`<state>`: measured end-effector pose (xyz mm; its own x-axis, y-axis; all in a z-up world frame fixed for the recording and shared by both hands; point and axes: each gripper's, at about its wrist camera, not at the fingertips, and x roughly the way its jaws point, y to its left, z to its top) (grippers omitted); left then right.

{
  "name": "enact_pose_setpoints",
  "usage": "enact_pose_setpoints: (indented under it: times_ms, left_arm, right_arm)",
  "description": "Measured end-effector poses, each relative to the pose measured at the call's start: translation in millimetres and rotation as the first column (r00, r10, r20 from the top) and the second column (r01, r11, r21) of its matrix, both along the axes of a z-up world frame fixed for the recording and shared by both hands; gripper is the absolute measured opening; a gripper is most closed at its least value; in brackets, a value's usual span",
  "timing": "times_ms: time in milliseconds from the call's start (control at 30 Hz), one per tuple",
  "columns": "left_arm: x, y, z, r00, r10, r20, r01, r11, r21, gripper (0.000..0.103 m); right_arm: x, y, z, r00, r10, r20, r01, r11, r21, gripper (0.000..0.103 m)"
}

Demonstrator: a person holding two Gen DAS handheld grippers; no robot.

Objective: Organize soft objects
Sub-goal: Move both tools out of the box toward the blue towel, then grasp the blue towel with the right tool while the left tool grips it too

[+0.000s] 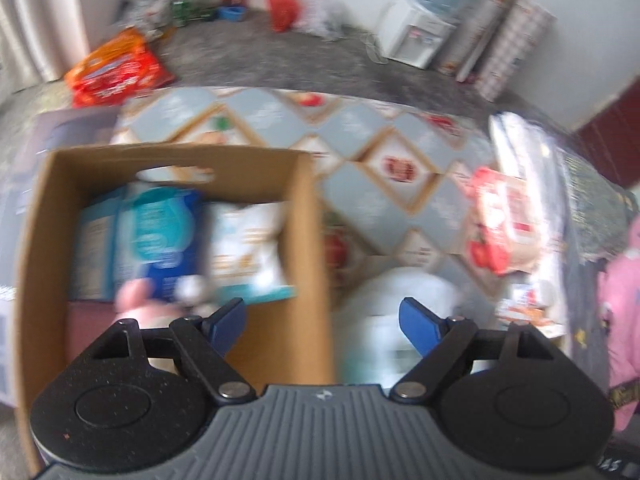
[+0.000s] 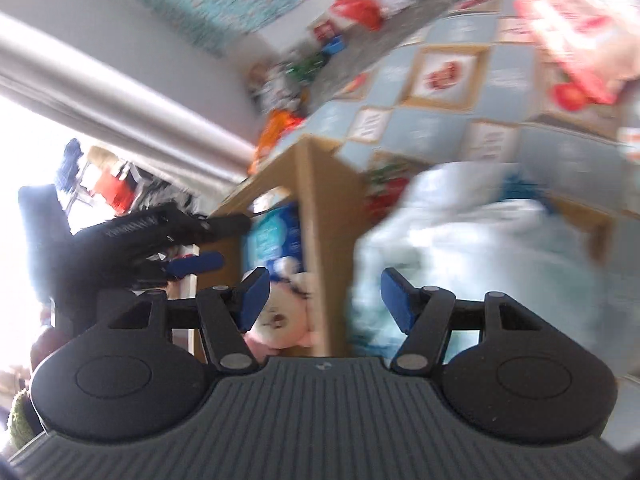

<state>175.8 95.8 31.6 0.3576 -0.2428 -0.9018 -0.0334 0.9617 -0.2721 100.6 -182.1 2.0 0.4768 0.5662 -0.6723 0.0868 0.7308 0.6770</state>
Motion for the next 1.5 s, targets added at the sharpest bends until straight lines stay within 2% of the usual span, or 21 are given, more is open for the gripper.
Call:
enact_pose_setpoints:
  times_ms: [200,367,533,633,700,867,1133,1233,1333,1400,1500]
  left_arm:
    - [5,-94,-6,0.992,-0.130,-0.003,0.129,0.989,-0.065,0.084]
    - [1,-177,-27,0.969,-0.242,-0.046,0.238,0.968,-0.083,0.084]
    - [1,-245,-60,0.936,-0.326,-0.135,0.323,0.945,-0.047,0.077]
    - [-4,-272,-80,0.913,-0.360,-0.190,0.364,0.931,-0.015,0.073]
    - [-9,-287,-92,0.890,-0.392,-0.234,0.405,0.914,0.007,0.068]
    - [-25,-314,-114,0.830,-0.464,-0.310,0.497,0.867,0.031,0.068]
    - [-30,-345,-144,0.772,-0.527,-0.355,0.588,0.804,0.085,0.058]
    - [-31,-356,-152,0.762,-0.543,-0.352,0.605,0.791,0.090,0.058]
    - [-30,-363,-157,0.768,-0.545,-0.335,0.604,0.790,0.100,0.056]
    - [-28,-362,-160,0.781,-0.535,-0.323,0.590,0.801,0.100,0.056]
    - [-23,-358,-166,0.798,-0.512,-0.317,0.557,0.829,0.062,0.056]
  right_arm:
    - [-32,-97,-13,0.989,-0.142,-0.039,0.139,0.988,-0.065,0.061]
    - [-50,-161,-32,0.977,-0.208,-0.054,0.194,0.962,-0.191,0.061]
    - [-55,-195,-60,0.983,-0.164,-0.083,0.121,0.917,-0.380,0.061]
    - [-57,-209,-79,0.988,-0.113,-0.106,0.058,0.904,-0.424,0.060]
    - [-57,-215,-87,0.991,-0.074,-0.115,0.019,0.906,-0.423,0.057]
    - [-50,-218,-105,0.991,0.032,-0.133,-0.090,0.885,-0.457,0.046]
    - [-27,-238,-131,0.982,0.050,-0.182,-0.115,0.923,-0.366,0.034]
    - [-23,-240,-138,0.981,0.044,-0.188,-0.105,0.939,-0.327,0.031]
    - [-19,-241,-142,0.981,0.036,-0.192,-0.097,0.942,-0.320,0.026]
    - [-17,-244,-146,0.980,0.021,-0.197,-0.081,0.950,-0.303,0.025]
    - [-18,-250,-152,0.977,0.002,-0.215,-0.058,0.965,-0.254,0.021]
